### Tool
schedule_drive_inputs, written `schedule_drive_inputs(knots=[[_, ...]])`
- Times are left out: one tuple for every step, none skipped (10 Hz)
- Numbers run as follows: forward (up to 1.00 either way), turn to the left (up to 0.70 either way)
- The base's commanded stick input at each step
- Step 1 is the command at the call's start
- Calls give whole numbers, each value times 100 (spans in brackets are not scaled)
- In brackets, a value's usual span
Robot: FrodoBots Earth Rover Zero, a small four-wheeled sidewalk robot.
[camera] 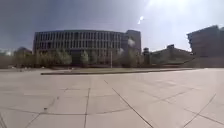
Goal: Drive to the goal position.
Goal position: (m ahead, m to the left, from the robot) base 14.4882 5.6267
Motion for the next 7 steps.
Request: schedule_drive_inputs(knots=[[70, 36], [70, 36], [70, 36], [70, 35], [70, 14], [70, 1], [70, 1]])
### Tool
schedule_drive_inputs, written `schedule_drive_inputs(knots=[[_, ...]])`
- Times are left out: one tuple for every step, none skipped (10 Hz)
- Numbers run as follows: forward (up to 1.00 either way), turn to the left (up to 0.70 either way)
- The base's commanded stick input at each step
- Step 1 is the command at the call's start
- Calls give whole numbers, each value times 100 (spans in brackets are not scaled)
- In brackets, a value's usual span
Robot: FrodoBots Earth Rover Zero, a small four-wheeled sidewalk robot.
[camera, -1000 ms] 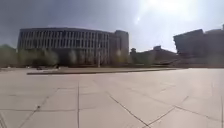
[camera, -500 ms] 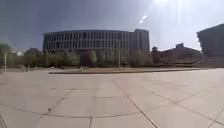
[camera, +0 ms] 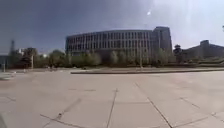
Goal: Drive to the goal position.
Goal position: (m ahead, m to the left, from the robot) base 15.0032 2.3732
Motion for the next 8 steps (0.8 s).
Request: schedule_drive_inputs(knots=[[70, 1], [70, 1], [70, 1], [70, 1], [70, 1], [70, 1], [70, 1], [70, 1]])
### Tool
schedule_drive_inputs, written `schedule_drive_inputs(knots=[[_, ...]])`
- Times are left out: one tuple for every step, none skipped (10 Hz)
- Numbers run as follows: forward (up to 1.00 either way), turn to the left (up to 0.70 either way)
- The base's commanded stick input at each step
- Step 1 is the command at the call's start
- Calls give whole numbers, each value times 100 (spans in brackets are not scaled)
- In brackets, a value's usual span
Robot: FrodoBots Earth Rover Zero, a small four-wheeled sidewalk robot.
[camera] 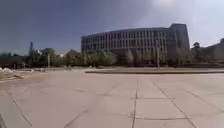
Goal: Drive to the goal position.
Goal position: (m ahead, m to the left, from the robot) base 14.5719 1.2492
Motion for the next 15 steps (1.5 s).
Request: schedule_drive_inputs(knots=[[70, 1], [70, 1], [70, 1], [70, 1], [70, 1], [70, 1], [70, 1], [70, 1], [70, 1], [70, 8], [70, 28], [70, 36], [70, 36], [70, 36], [70, 36]])
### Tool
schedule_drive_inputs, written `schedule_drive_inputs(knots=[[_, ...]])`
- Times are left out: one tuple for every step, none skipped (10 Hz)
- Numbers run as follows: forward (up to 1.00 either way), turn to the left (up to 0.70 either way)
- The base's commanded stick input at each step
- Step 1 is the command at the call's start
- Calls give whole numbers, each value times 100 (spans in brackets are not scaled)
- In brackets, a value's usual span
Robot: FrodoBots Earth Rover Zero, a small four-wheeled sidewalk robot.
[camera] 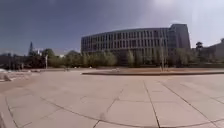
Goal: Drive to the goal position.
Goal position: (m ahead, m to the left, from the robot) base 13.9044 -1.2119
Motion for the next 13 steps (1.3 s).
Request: schedule_drive_inputs(knots=[[70, 36], [70, 30], [70, 1], [70, 1], [70, 1], [70, 1], [70, 1], [70, 1], [70, 1], [70, 1], [70, 1], [70, 1], [70, 1]])
